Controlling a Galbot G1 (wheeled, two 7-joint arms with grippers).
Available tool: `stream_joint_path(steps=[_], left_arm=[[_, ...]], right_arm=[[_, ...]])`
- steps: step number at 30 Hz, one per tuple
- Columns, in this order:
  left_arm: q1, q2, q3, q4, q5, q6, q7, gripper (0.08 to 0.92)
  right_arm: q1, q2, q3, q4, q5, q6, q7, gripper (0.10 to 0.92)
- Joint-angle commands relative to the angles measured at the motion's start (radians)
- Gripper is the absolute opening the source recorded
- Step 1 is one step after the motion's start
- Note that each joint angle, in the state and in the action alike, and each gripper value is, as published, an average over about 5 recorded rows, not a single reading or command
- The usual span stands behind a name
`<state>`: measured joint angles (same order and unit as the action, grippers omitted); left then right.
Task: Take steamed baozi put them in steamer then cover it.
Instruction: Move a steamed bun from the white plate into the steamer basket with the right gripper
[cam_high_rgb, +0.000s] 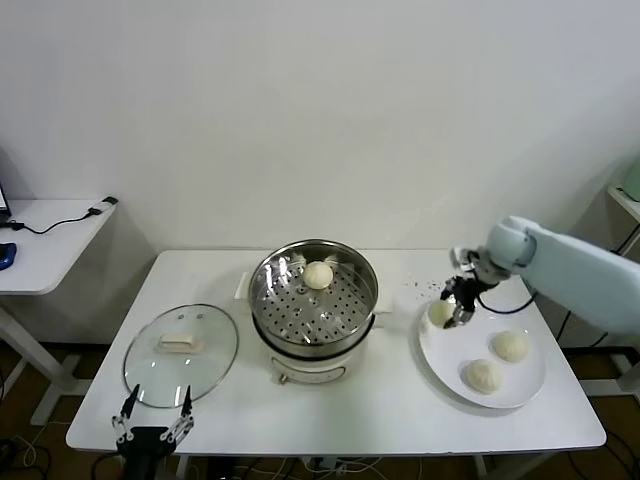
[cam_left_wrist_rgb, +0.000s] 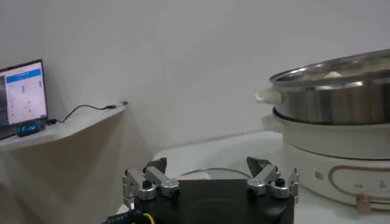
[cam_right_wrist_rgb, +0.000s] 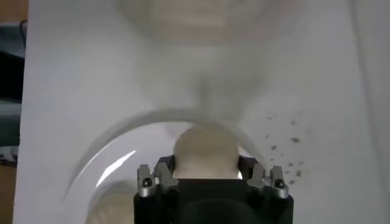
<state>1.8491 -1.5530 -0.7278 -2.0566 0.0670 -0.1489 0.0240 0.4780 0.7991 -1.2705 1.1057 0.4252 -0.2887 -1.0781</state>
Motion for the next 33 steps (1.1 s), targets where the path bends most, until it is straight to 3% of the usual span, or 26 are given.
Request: stream_joint_path(steps=[1,6,13,25,33], left_arm=[[0.001,0.003,0.014,-0.014,0.0,-0.002,0.001,0.823],[0.001,0.005,0.025,-0.021,0.0,-0.002,0.001,0.823],[0.003,0.018,0.028,-0.026,-0.002,-0.007,0.004,0.823],[0.007,0.024,0.022,-0.023,-0.004,-0.015,0.009,0.823],[0.007,0.019,0.021,-0.013,-0.006,-0.015,0.01,0.823]], right_arm=[[0.431,0.182,-0.269,-0.039,0.334,-0.011,-0.009,0.679],[0.461,0.336,-0.294,-0.046,0.478,-0.054,0.015,0.679],[0.39,0.508,-0.301,-0.051,0.534,-0.104,0.063,0.679],[0.195,0.701,-0.319,-0.133,0.508,-0.128,0.114,0.679],[0.101,0.744,-0.321,-0.185,0.47,-0.119,0.115,0.679]])
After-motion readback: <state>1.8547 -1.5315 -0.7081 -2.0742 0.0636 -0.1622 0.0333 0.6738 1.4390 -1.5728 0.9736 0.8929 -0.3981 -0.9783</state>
